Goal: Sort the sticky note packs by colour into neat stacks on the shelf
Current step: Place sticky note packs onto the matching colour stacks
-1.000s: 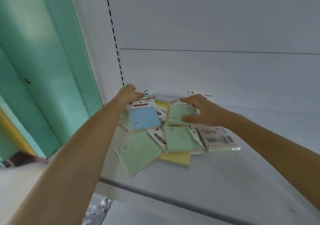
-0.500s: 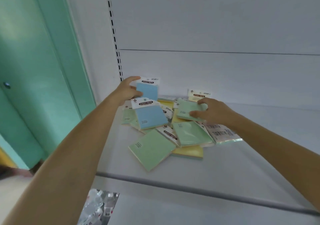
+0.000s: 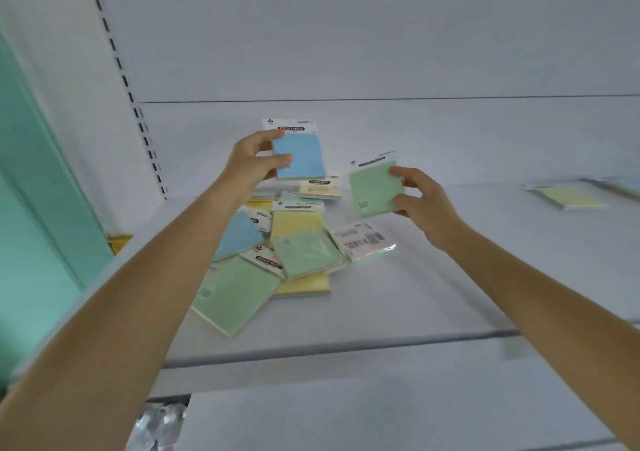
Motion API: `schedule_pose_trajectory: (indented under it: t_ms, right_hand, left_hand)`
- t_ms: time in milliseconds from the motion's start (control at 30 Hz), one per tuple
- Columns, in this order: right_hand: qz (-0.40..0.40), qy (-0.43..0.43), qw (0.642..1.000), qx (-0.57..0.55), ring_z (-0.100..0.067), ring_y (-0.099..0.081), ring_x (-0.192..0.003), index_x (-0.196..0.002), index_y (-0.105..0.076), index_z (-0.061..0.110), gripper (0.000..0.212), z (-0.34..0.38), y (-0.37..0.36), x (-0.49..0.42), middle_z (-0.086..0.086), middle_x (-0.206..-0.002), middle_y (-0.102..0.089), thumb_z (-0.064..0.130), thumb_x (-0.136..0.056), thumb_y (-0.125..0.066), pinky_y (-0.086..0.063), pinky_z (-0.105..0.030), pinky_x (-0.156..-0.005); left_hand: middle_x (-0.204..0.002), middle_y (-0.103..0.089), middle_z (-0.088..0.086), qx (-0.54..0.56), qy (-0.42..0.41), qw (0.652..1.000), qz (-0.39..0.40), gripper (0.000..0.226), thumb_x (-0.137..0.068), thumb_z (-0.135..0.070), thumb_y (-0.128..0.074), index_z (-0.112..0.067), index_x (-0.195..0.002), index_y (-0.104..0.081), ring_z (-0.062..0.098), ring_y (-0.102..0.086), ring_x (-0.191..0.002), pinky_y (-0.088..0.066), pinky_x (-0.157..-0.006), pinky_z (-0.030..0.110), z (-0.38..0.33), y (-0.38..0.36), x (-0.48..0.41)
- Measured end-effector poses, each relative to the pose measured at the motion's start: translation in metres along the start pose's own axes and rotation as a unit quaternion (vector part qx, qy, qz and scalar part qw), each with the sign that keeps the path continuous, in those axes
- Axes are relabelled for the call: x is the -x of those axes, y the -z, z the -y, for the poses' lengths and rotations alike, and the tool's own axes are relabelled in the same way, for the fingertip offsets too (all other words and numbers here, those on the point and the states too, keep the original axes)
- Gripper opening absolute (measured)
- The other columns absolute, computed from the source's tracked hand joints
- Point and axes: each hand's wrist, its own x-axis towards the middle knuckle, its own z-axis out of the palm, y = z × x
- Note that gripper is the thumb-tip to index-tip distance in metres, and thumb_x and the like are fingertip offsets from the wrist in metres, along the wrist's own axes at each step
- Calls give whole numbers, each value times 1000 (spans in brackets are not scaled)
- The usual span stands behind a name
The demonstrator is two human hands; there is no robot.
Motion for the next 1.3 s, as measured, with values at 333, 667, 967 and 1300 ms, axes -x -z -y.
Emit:
schedule_pose_trajectory:
  t_ms: [333, 667, 967, 1300]
  right_hand:
    - [-81, -22, 996, -41, -28, -52, -106, -132, -41, 10, 54, -47, 185, 32, -5, -122, -38, -15, -84, -46, -55, -36, -81]
    - [-70, -64, 995, -11, -12, -56, -85, -139, -34, 19, 63, -96, 384, 53, -10, -136, -40, -12, -85, -47, -58, -21, -68]
    - [-125, -58, 990, 30, -21, -52, -100, -135, -38, 27, 58, -137, 491, 12, -6, -141, -37, -6, -88, -44, -57, -17, -66]
    - [-194, -65, 978, -31, -25, -51, -106, -138, -38, 16, 59, -155, 603, -41, 5, -97, -47, -13, -87, -38, -51, -42, -89]
  left_hand:
    - [-93, -53, 0, 16, 23, 996, 88, 50, -79, 6, -64, -7, -126, -52, 11, -57, -74, -48, -48, 6, -7, -189, 10]
    - [-99, -51, 7, 18, 27, 993, 110, 49, -80, 7, -62, -6, -126, -52, 17, -57, -76, -50, -50, 7, 2, -402, 33]
    - [-80, -55, 2, -5, 25, 991, 134, 49, -79, 7, -63, -5, -125, -52, 10, -56, -67, -49, -56, 12, -5, -538, -5]
    - [-76, -53, 5, -32, 51, 989, 136, 48, -77, 7, -66, 1, -122, -52, 16, -56, -67, -52, -68, 28, 12, -656, -45]
